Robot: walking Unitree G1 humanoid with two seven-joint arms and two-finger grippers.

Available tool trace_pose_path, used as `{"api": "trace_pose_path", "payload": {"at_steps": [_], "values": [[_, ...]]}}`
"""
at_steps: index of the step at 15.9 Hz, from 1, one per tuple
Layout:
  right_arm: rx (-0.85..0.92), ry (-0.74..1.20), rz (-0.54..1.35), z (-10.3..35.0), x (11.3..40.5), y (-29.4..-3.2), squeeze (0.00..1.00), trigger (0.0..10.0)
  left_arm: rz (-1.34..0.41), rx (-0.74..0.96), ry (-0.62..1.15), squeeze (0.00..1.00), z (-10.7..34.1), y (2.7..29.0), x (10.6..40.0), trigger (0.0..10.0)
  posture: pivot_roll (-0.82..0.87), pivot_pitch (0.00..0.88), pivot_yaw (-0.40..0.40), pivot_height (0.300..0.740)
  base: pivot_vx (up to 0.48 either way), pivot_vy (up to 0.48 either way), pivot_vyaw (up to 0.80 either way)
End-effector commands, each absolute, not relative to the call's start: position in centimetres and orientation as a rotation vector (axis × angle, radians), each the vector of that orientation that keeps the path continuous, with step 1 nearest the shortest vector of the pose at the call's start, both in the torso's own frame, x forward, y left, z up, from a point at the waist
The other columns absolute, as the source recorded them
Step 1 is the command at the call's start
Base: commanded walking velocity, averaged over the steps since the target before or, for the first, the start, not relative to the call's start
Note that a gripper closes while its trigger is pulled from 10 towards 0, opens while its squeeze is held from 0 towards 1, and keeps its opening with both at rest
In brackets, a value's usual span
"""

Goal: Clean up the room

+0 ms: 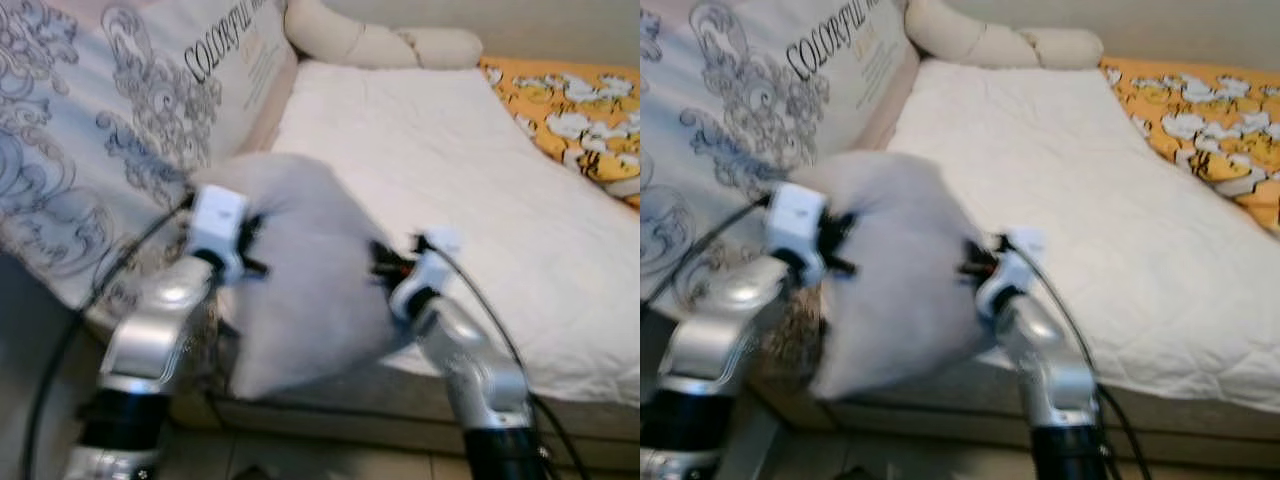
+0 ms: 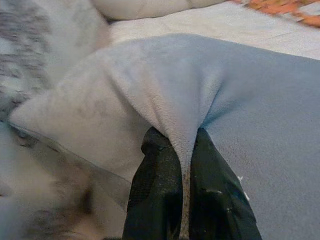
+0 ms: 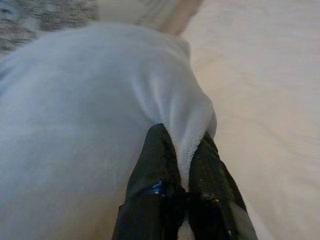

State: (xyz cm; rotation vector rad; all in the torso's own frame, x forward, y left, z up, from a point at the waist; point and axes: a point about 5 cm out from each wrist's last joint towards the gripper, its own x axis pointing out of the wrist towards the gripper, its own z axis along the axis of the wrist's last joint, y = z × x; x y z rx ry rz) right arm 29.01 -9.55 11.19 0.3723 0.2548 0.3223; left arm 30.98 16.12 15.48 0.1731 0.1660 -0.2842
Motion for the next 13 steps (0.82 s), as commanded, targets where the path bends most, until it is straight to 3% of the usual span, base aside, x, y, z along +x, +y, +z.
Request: {"api": "trace_pose_path", "payload": {"at_steps": [1,13], "values": [[0.364,0.235,0.27,11.38,29.17,-10.93,0.0,10.0,-0.295,0.18,0.111,0.0,16.7,15.51,31.15,10.0,0.0,0.0,-0.005,0.74,0.356,0.0,0.0],[0.359,0.235,0.279,11.25,29.21,-10.73,0.0,10.0,-0.298,0.193,0.113,0.0,16.75,15.57,31.46,10.0,0.0,0.0,0.003,0.74,0.353,0.0,0.0]]}}
